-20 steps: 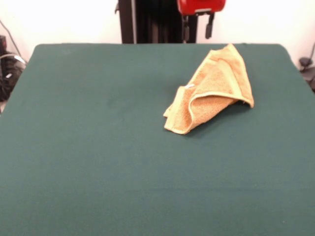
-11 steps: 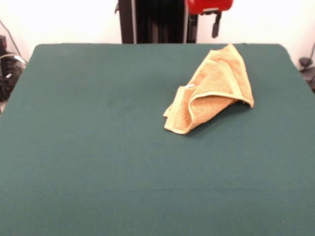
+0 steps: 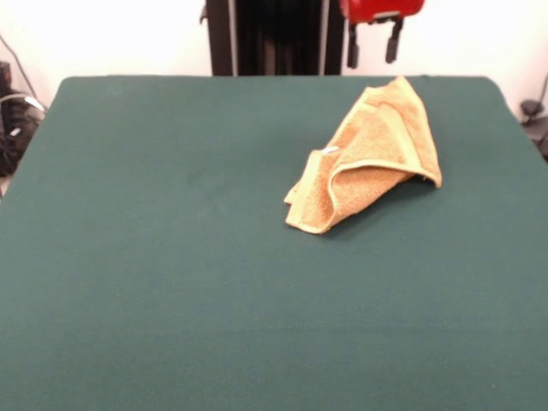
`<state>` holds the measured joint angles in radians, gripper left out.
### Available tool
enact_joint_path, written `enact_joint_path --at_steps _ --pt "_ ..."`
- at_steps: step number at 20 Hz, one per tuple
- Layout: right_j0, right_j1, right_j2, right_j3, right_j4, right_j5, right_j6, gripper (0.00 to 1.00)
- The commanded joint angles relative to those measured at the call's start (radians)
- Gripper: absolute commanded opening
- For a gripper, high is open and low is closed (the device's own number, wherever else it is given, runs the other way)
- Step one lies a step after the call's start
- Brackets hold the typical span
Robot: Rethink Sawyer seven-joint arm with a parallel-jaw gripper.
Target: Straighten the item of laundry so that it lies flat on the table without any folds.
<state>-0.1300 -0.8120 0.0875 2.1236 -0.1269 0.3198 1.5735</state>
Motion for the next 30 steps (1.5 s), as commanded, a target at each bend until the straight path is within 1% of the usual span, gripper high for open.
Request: enact_joint_path --at_steps 1,3,18,30 --pt "0.032 0.018 0.046 -0.037 0.05 0.029 0.176 1.0" --pt "0.044 0.023 0.029 -0.046 0.046 0.039 0.181 1.0" --pt "0.075 0.055 0.01 -0.073 0.067 0.022 0.209 1.0" --pt "0.101 0.082 -0.003 -0.092 0.104 0.012 0.229 1.0"
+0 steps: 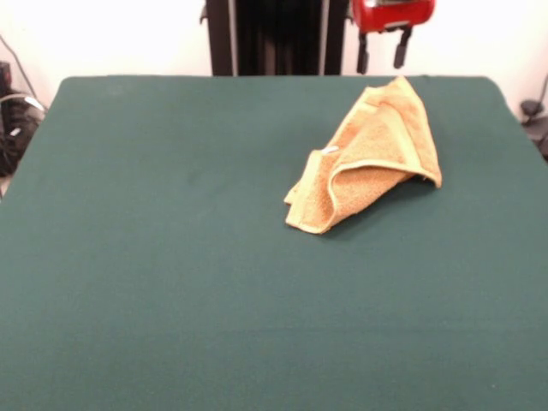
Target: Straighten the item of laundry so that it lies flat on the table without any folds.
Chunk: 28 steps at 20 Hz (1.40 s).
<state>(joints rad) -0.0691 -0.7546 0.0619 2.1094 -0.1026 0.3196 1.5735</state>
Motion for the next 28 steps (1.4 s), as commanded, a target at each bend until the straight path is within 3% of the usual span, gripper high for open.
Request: enact_joint_path --at_steps 1,28 --pt "0.045 0.027 0.017 -0.082 0.082 0.011 0.232 1.0" --pt "0.1 0.065 -0.042 -0.133 0.104 0.025 0.231 1.0"
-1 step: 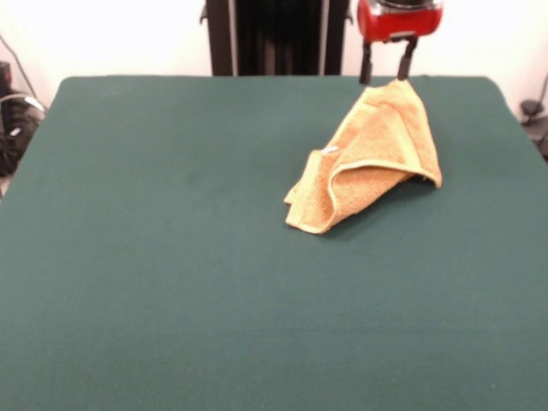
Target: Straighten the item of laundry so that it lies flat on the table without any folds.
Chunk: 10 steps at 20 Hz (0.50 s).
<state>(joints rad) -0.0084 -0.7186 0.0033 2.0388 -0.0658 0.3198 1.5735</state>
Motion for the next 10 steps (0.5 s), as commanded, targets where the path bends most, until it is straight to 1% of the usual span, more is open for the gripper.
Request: enact_joint_path --at_steps 1,10 --pt "0.04 0.03 0.015 -0.063 0.069 0.022 0.231 1.0" --pt "0.043 0.038 0.023 -0.069 0.085 0.016 0.231 1.0"
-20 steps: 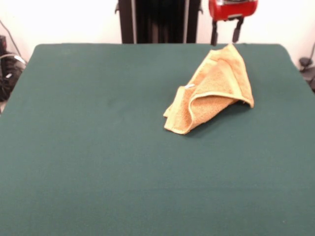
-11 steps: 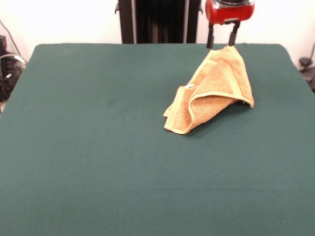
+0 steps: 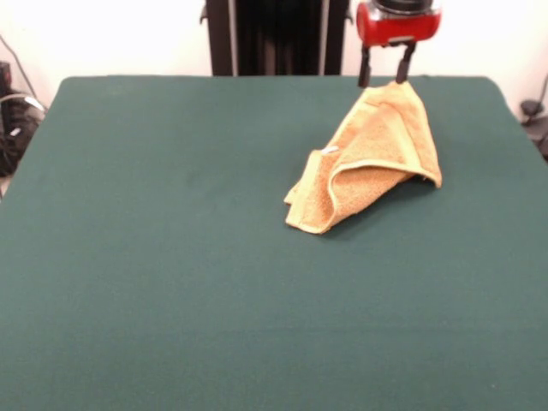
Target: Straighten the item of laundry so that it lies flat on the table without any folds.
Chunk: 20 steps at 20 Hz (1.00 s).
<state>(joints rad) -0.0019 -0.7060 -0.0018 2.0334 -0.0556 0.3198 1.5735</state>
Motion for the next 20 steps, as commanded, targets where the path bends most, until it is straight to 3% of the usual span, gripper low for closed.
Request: enact_joint_path --at_steps 1,20 --pt "0.037 0.026 0.027 -0.064 0.075 0.018 0.231 1.0" --pt "0.048 0.045 0.021 -0.093 0.08 0.036 0.227 1.0"
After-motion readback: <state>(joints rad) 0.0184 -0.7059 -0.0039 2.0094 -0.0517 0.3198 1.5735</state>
